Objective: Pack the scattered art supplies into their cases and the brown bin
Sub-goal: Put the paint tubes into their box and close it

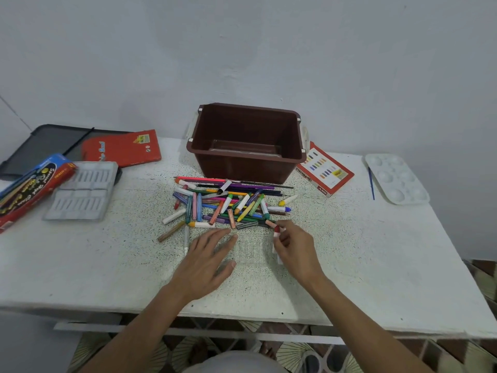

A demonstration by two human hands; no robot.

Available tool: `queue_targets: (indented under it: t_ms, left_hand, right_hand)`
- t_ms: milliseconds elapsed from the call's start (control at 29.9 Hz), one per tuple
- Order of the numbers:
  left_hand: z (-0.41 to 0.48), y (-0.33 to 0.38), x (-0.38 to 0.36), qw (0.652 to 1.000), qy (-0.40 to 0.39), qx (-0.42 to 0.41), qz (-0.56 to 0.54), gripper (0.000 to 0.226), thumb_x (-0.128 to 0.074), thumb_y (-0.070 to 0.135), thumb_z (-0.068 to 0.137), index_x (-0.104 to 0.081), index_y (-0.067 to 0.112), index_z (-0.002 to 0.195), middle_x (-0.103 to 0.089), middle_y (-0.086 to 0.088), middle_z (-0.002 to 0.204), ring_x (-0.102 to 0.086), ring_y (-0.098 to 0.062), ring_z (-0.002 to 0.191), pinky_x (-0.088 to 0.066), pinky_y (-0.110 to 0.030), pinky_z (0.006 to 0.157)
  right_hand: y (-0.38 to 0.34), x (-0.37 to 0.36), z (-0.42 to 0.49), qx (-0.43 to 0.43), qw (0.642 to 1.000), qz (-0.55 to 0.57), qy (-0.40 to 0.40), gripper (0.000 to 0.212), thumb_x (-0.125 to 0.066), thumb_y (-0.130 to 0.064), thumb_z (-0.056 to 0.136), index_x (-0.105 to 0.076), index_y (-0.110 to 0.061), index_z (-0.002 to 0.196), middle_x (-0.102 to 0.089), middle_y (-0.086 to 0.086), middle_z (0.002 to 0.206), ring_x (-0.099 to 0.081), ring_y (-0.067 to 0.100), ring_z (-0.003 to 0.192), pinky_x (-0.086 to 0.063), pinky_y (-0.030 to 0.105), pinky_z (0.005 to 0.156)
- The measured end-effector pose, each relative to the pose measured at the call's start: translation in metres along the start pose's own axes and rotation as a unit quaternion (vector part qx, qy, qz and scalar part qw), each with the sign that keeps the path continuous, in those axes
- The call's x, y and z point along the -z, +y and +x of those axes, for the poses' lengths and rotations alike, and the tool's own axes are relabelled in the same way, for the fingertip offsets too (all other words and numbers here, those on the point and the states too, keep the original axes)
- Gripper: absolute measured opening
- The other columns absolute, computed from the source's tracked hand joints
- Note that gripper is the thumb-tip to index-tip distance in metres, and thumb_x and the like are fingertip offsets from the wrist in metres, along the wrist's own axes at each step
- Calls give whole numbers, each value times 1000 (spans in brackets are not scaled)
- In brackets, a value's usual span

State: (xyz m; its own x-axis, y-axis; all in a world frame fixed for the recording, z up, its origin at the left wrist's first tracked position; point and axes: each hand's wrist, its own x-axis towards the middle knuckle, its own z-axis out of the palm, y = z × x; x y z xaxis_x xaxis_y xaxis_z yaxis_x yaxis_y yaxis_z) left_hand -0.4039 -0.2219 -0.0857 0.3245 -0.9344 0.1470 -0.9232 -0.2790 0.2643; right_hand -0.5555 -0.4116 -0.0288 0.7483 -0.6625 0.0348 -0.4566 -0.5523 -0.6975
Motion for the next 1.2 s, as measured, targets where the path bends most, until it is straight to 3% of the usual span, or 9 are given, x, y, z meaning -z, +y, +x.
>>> queue_targets:
  t_ms: [134,301,368,601,769,1002,1203]
  left_hand:
    - [0,-2,2,1000,-1,2,-1,59,-27,52,101,-35,19,149,-35,-3,151,-29,-22,139,-33,-44,108]
    - [0,-2,3,1000,-2,5,1,59,-27,52,101,-34,19,150,-36,-4,149,-30,-22,138,-34,-44,107]
    - [1,-2,3,1000,-6,5,5,60,-25,53,101,-34,19,150,-36,-4,150,-30,-22,138,-35,-45,107]
    - [1,-1,3,1000,-9,4,7,59,-26,52,101,-33,20,150,-34,-4,150,-30,-22,139,-35,-44,108]
    - [1,-1,3,1000,-6,-1,4,58,-29,51,101,-37,19,149,-35,-4,150,-30,-22,139,-35,-45,107]
    - [1,-2,2,1000,-4,-1,1,58,-29,51,101,-36,19,149,-36,-4,150,-31,-23,139,-35,-46,107]
    - [-2,-3,0,1000,-4,0,1,58,-28,52,102,-34,20,150,-34,-2,151,-28,-21,140,-33,-45,109]
  right_hand:
    - [1,-10,-4,17,999,-49,-6,27,-59,-13,95,-61,-16,122,-60,0,82,-57,14,70,-52,37,65]
    - [4,-10,-6,22,995,-89,-37,28,-62,-13,92,-61,-11,121,-51,-1,88,-45,9,69,-30,11,57]
    - [6,-11,-6,26,994,-96,-40,27,-61,-14,93,-62,-10,120,-47,-1,91,-40,5,68,-30,10,57]
    - [17,-15,-10,75,987,-140,-34,21,-60,-15,95,-66,-6,113,-51,8,97,-55,26,81,-42,28,71]
    - [23,-20,-13,99,984,-145,-12,14,-62,-13,93,-67,-5,104,-41,0,89,-52,27,77,-34,28,69]
    - [20,-19,-16,91,986,-141,-2,21,-61,-19,94,-68,-10,111,-51,5,93,-55,24,79,-48,32,71]
    - [8,4,35,37,991,-112,58,24,-56,-16,97,-67,-5,115,-57,8,98,-57,21,76,-46,30,65]
